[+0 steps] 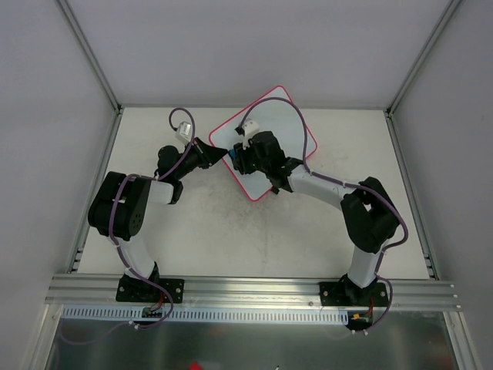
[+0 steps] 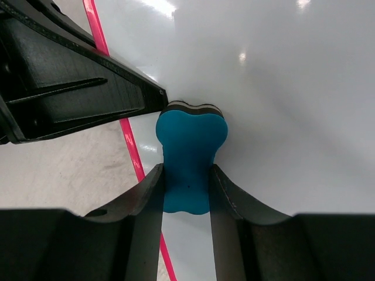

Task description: Erase the whiteboard

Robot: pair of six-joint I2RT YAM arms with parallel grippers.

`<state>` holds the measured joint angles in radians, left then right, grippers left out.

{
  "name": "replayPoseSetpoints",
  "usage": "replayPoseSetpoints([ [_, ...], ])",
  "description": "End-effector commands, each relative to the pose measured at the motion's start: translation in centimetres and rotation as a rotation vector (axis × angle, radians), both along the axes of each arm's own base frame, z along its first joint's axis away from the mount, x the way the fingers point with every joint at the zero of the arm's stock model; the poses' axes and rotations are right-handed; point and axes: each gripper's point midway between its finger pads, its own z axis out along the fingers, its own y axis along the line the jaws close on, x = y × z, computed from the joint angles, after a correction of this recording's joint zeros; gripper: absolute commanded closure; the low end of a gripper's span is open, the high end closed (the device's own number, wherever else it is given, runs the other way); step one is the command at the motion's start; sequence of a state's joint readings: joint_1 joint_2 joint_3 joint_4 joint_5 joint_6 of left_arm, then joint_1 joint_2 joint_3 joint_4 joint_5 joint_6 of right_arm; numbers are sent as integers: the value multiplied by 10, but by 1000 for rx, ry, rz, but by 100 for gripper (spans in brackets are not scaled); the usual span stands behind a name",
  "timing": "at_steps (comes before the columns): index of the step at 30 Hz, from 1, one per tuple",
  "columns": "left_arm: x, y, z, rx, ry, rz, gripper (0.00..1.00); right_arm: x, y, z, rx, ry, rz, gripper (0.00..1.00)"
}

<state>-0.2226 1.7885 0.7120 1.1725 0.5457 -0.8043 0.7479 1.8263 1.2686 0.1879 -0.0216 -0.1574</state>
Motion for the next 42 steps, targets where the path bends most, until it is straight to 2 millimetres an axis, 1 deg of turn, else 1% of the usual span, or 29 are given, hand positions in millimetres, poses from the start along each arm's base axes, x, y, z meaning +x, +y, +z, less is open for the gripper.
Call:
replayPoseSetpoints([
  [1, -11, -11, -11, 85, -47, -76, 100, 2, -8, -21, -59, 49, -63, 100],
  [2, -12, -11, -11, 87, -48, -76, 100, 10, -21, -24, -51, 68, -115, 100],
  [3, -12, -11, -11, 87, -46, -76, 100, 13, -28, -27, -15, 110, -169, 100],
  [4, -12, -10, -10, 87, -48, -74, 100, 12, -42, -34, -7, 141, -210, 100],
  [5, -11, -10, -11, 88, -49, -73, 100, 21, -61, -40, 16, 176, -286, 100],
  [7, -12, -11, -10, 88, -49, -74, 100, 26, -81, -40, 94, 210, -376, 100],
  [8, -12, -11, -10, 86, -49, -74, 100, 28, -102, -53, 106, 226, -430, 100],
  [10, -11, -10, -10, 87, -48, -73, 100, 28, -117, -60, 142, 257, -484, 100],
  [11, -12, -11, -10, 86, -47, -76, 100, 31, -129, -63, 152, 264, -513, 100],
  [12, -11, -10, -10, 85, -48, -74, 100, 28, -136, -71, 150, 282, -529, 100],
  [13, -12, -11, -10, 84, -47, -76, 100, 27, -137, -73, 163, 295, -525, 100],
  [15, -12, -11, -10, 84, -47, -76, 100, 26, -138, -80, 179, 301, -513, 100],
  [19, -12, -11, -10, 83, -46, -76, 100, 20, -121, -80, 185, 293, -415, 100],
  [20, -12, -11, -11, 83, -44, -76, 100, 18, -112, -77, 184, 275, -382, 100],
  [23, -12, -11, -10, 83, -46, -76, 100, 9, -94, -69, 123, 198, -279, 100],
  [24, -11, -11, -10, 83, -46, -74, 100, -3, -75, -66, 103, 167, -210, 100],
  [25, -11, -11, -10, 83, -46, -74, 100, -8, -66, -61, 53, 103, -142, 100],
  [26, -11, -11, -10, 83, -46, -74, 100, -25, -45, -58, 29, 71, -66, 100],
  [28, -11, -11, -11, 83, -44, -76, 100, -40, -28, -56, -17, 19, 40, 100],
  [29, -11, -11, -11, 83, -44, -76, 100, -51, -14, -55, -22, 10, 97, 100],
  [32, -11, -11, -11, 84, -41, -76, 100, -67, 1, -58, -22, 30, 188, 100],
  [34, -11, -11, -11, 85, -44, -74, 100, -67, 1, -60, -32, 40, 178, 100],
  [35, -11, -10, -11, 85, -44, -74, 100, -66, -1, -57, -31, 38, 167, 100],
  [37, -11, -11, -11, 86, -45, -73, 100, -65, -6, -55, -35, 32, 139, 100],
  [38, -11, -11, -11, 87, -46, -71, 100, -61, -12, -52, -41, 22, 100, 100],
  [39, -11, -10, -11, 86, -45, -68, 100, -61, -16, -40, -27, 12, 73, 100],
  [40, -11, -10, -10, 86, -46, -68, 100, -61, -21, -37, -28, 11, 48, 100],
  [41, -11, -10, -10, 85, -44, -68, 100, -54, -34, -30, -42, -11, -32, 100],
  [42, -11, -10, -10, 85, -45, -68, 100, -56, -41, -25, -28, -6, -67, 100],
])
